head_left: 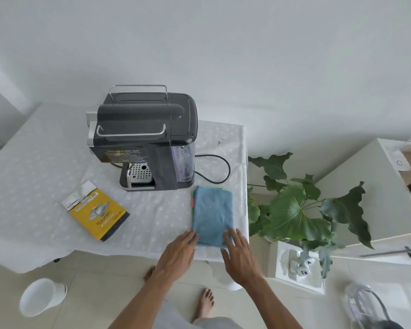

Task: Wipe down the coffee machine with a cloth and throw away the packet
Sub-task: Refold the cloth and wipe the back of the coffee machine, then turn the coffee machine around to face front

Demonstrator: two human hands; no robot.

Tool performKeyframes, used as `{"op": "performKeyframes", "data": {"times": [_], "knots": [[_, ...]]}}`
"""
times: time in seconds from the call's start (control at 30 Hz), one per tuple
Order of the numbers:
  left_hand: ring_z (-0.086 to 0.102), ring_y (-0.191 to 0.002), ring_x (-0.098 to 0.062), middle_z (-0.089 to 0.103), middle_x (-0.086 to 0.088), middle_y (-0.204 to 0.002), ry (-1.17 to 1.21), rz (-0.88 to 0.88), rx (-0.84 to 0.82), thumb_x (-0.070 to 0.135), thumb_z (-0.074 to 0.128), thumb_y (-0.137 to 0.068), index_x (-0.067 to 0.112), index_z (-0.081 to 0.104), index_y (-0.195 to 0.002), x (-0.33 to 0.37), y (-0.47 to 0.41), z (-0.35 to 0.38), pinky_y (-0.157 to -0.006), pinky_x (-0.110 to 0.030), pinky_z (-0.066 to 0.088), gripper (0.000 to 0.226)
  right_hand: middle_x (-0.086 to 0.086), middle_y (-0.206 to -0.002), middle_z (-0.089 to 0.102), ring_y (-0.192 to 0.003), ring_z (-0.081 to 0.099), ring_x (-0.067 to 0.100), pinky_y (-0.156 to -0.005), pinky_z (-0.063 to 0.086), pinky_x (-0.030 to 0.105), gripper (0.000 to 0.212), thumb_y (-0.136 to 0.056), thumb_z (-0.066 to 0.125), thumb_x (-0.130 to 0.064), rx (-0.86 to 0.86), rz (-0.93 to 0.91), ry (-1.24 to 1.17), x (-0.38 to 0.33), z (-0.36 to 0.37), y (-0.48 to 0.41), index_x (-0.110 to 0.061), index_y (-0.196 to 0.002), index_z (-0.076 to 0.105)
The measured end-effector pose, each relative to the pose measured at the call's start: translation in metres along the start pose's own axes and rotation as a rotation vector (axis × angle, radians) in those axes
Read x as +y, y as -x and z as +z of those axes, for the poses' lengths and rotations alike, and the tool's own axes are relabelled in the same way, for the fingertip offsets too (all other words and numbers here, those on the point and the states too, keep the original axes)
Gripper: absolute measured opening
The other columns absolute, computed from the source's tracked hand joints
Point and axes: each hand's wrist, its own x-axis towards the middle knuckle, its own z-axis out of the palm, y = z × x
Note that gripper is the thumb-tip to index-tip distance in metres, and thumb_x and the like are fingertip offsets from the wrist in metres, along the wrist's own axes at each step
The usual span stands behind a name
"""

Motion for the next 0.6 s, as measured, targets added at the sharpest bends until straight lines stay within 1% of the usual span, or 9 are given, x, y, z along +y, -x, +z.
{"op": "performKeyframes", "data": {"times": [0.03,0.1,0.13,0.2,0.27,0.33,0.43,0.5,0.6], "knots": [[0.032,-0.147,-0.02,0.031,-0.005,-0.16,-0.015,0.011,-0.017,0.022,0.041,-0.103,0.01,0.035,-0.151,0.002,0.0,-0.002,-0.118,-0.031,0.03,0.05,0.013,-0.158,0.04,-0.145,0.039,0.037,-0.117,0.022,0.043,0.065,-0.105,0.019,-0.048,-0.021,0.0,0.015,-0.001,-0.001,0.001,-0.01,-0.148,0.049],[0.027,-0.149,-0.021,0.027,-0.006,-0.161,-0.044,0.038,-0.05,0.025,0.038,-0.104,0.01,0.032,-0.152,0.003,0.0,-0.006,-0.12,-0.03,0.021,0.051,0.01,-0.166,0.024,-0.153,0.022,0.034,-0.122,0.006,0.039,0.091,-0.095,-0.012,-0.062,-0.076,-0.004,-0.028,0.0,-0.004,0.002,-0.012,-0.155,0.035],[0.028,-0.149,-0.022,0.028,-0.007,-0.161,-0.046,0.058,-0.039,0.026,0.039,-0.104,0.01,0.033,-0.152,0.003,-0.001,-0.013,-0.12,-0.031,0.019,0.051,0.008,-0.168,0.017,-0.156,0.012,0.031,-0.122,-0.001,0.036,0.096,-0.09,-0.017,-0.065,-0.087,0.023,-0.066,0.0,-0.01,0.0,-0.014,-0.158,0.027],[0.038,-0.144,-0.026,0.04,-0.009,-0.155,-0.097,0.138,0.047,0.032,0.04,-0.101,0.009,0.042,-0.147,-0.004,-0.015,-0.036,-0.118,-0.036,0.027,0.051,0.006,-0.169,0.01,-0.157,0.001,0.026,-0.122,-0.008,0.035,0.092,-0.09,-0.014,-0.065,-0.023,0.075,-0.112,0.0,-0.033,-0.013,-0.016,-0.161,0.018],[0.041,-0.141,-0.028,0.044,-0.012,-0.152,-0.138,0.204,0.166,0.036,0.034,-0.1,0.009,0.046,-0.145,-0.01,-0.039,-0.073,-0.116,-0.041,0.034,0.054,0.008,-0.169,0.01,-0.157,-0.001,0.028,-0.123,-0.008,0.038,0.09,-0.091,-0.01,-0.067,0.062,0.116,-0.105,0.0,-0.067,-0.037,-0.016,-0.161,0.017],[0.028,-0.148,-0.027,0.03,-0.014,-0.159,-0.164,0.262,0.236,0.04,0.031,-0.101,0.011,0.035,-0.151,-0.005,-0.064,-0.123,-0.12,-0.041,0.027,0.058,0.01,-0.169,0.013,-0.156,0.001,0.032,-0.125,-0.004,0.043,0.087,-0.093,-0.003,-0.066,0.147,0.148,-0.085,0.001,-0.109,-0.063,-0.017,-0.161,0.017],[0.005,-0.153,-0.024,0.005,-0.012,-0.165,-0.283,0.316,0.326,0.049,0.028,-0.101,0.016,0.016,-0.157,0.01,-0.093,-0.193,-0.125,-0.04,0.01,0.065,0.011,-0.168,0.015,-0.156,0.001,0.035,-0.125,0.002,0.05,0.068,-0.104,0.014,-0.055,0.261,0.184,-0.084,-0.005,-0.175,-0.095,-0.019,-0.161,0.017],[0.003,-0.153,-0.027,0.002,-0.013,-0.165,-0.361,0.29,0.38,0.052,0.024,-0.102,0.017,0.011,-0.158,0.013,-0.104,-0.231,-0.125,-0.043,0.009,0.067,0.01,-0.169,0.009,-0.156,-0.003,0.036,-0.125,0.001,0.052,0.062,-0.106,0.018,-0.049,0.308,0.195,-0.074,-0.015,-0.212,-0.11,-0.021,-0.162,0.012],[0.0,-0.153,-0.031,-0.003,-0.017,-0.164,-0.41,0.236,0.435,0.055,0.021,-0.101,0.018,0.004,-0.158,0.006,-0.119,-0.277,-0.124,-0.046,0.009,0.07,0.009,-0.17,0.005,-0.156,-0.008,0.034,-0.125,-0.001,0.052,0.062,-0.106,0.016,-0.05,0.365,0.2,-0.058,-0.033,-0.255,-0.127,-0.024,-0.162,0.006]]}}
